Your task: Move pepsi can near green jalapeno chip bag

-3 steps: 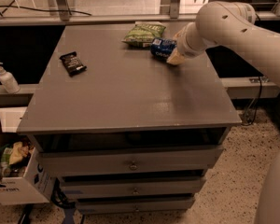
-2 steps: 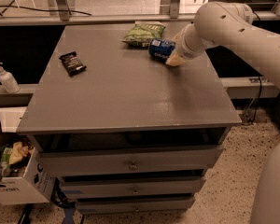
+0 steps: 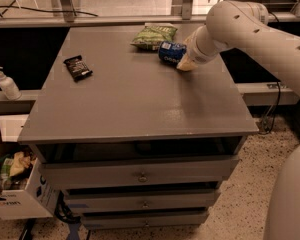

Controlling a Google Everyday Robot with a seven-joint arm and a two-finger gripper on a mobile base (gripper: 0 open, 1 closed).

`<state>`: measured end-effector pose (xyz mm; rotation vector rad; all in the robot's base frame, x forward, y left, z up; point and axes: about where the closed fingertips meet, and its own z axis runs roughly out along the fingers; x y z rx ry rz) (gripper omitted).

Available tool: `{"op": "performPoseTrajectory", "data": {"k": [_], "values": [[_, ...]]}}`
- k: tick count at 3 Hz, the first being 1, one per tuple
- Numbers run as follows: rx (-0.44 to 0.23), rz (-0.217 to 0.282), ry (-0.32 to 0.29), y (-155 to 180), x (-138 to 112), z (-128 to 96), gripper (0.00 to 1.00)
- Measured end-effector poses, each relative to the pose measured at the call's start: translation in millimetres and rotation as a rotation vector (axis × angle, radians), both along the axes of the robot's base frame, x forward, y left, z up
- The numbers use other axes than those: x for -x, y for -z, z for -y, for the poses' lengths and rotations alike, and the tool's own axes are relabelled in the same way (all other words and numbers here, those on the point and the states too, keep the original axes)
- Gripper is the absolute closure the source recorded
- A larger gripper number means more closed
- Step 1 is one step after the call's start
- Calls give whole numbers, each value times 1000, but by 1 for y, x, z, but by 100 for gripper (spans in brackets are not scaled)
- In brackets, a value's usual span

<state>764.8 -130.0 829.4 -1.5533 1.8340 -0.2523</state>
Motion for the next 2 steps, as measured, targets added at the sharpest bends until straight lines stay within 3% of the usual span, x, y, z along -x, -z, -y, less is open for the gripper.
{"op": "performPoseTrajectory", "data": {"k": [1, 2], "values": [[0, 0, 0, 0, 0, 0, 12], [0, -5, -1, -2, 0, 0, 0]]}}
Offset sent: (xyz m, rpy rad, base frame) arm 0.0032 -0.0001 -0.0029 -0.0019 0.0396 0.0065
